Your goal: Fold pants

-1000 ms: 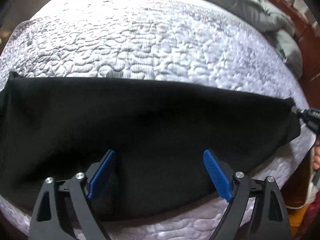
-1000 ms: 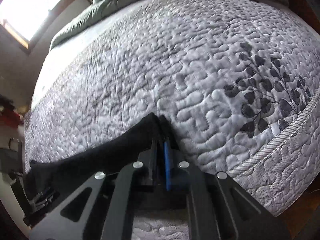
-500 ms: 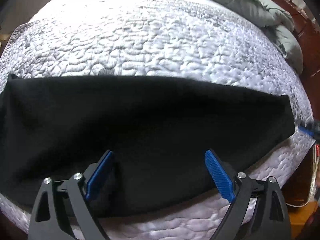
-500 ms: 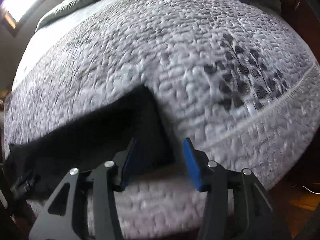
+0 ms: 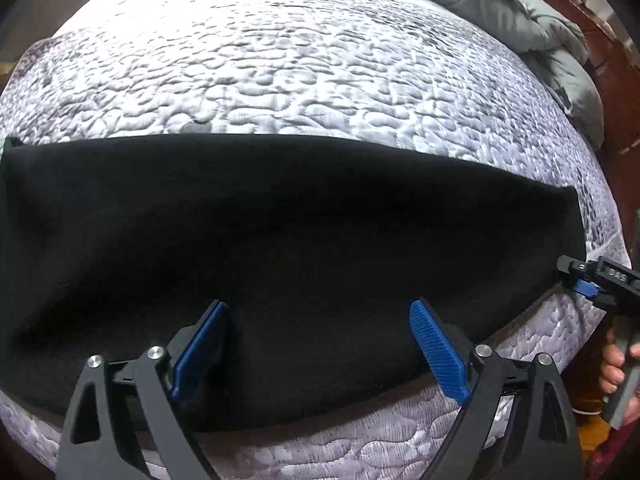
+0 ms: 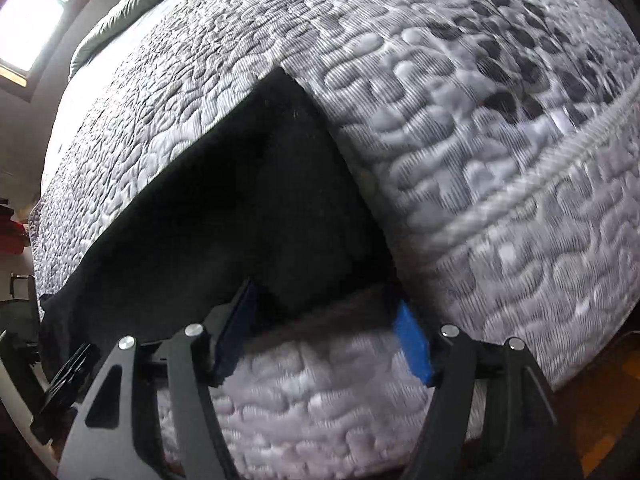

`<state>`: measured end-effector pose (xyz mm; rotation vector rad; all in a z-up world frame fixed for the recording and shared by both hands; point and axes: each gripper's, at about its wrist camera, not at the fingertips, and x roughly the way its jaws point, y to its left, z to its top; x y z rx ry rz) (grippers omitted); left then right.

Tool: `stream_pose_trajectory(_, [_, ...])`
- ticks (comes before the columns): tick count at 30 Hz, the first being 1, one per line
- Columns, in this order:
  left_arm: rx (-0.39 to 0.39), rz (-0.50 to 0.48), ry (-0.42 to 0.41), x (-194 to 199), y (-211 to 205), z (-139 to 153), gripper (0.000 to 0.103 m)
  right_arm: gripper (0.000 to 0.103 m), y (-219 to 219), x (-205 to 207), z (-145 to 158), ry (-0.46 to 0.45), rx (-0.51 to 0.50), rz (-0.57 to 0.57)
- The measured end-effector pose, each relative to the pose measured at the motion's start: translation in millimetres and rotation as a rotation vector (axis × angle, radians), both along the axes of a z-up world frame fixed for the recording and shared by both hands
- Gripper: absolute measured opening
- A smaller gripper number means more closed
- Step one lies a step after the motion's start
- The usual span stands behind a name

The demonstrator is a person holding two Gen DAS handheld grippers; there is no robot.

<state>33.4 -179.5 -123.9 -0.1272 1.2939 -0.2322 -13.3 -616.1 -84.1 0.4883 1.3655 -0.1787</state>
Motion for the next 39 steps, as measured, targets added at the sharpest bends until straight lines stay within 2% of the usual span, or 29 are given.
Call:
stream_pose_trajectory(1, [-0.003, 0.004, 0.002, 0.7, 1.7, 0.5, 0.092, 0.066, 2.8, 2.8, 1.3, -0.002, -0.018, 0.006])
stream_pose_trajectory(3, [-0.001, 0.007, -0.001, 0.3, 3.5, 1.5, 0.092, 0.057, 8.7, 6.7, 5.2, -0.018, -0.053, 0.028])
stream_pose_trajectory(4, [0.0, 0.007, -0.001, 0.1, 3.8, 1.6, 0.092, 0.038, 12.0, 8.2, 6.5, -0.037, -0.018, 0.042])
stream_pose_trajectory(5, [0.002, 0.007, -0.002, 0.0, 3.4, 1.4, 0.092, 0.024, 15.7, 12.0, 5.3, -0.042, 0.021, 0.047])
stream_pose_trajectory(7, [0.007, 0.006, -0.004, -0.1, 2.2, 0.6, 0.092, 0.017, 25.2, 16.8, 5.3, -0.047, 0.042, 0.067])
stream_pose_trajectory(9, [0.01, 0.003, -0.004, -0.3, 3.0, -0.1, 0.092, 0.015, 33.8, 21.0, 10.2, -0.058, 0.005, 0.081])
stream_pose_trajectory(11, [0.007, 0.005, -0.004, -1.2, 6.5, 1.6, 0.092, 0.014, 28.6, 20.1, 22.8, -0.095, 0.018, 0.047])
stream_pose_trajectory(15, [-0.004, 0.042, -0.017, -1.1, 22.9, 12.5, 0.092, 0.014, 12.5, 14.5, 55.0, -0.199, 0.097, 0.007])
stream_pose_trajectory(19, [0.063, 0.081, -0.113, -3.7, 43.1, 24.6, 0.092, 0.014, 9.4, 10.1, 70.5, -0.245, 0.022, 0.016])
stream_pose_trajectory(21, [0.074, 0.1, -0.082, -1.6, 51.8, 13.1, 0.092, 0.014, 5.9, 9.6, 59.0, -0.203, -0.009, 0.007])
stream_pose_trajectory(23, [0.066, 0.095, -0.023, 1.8, 57.6, -9.2, 0.092, 0.014, 6.0, 16.9, 30.0, -0.129, -0.013, 0.0])
stream_pose_trajectory(25, [0.095, 0.046, -0.053, -0.1, 51.7, -13.9, 0.096, 0.015, 3.3, 17.0, 6.3, -0.074, -0.002, -0.024])
stream_pose_trajectory(27, [0.118, 0.028, -0.058, -1.8, 47.5, -12.3, 0.096, 0.015, 2.6, 14.3, 2.2, -0.086, 0.015, -0.05])
stream_pose_trajectory(30, [0.067, 0.049, -0.037, -1.2, 55.1, -4.2, 0.094, 0.015, 7.2, 14.0, 12.5, -0.099, 0.002, -0.049])
stream_pose_trajectory(33, [0.007, 0.091, -0.035, -6.6, 74.6, 12.0, 0.094, 0.015, 22.9, 8.8, 39.9, -0.149, -0.022, -0.022])
stream_pose_trajectory(39, [0.103, 0.129, -0.09, -18.8, 118.6, 22.6, 0.094, 0.016, 67.7, 4.2, 85.4, -0.273, -0.001, 0.068])
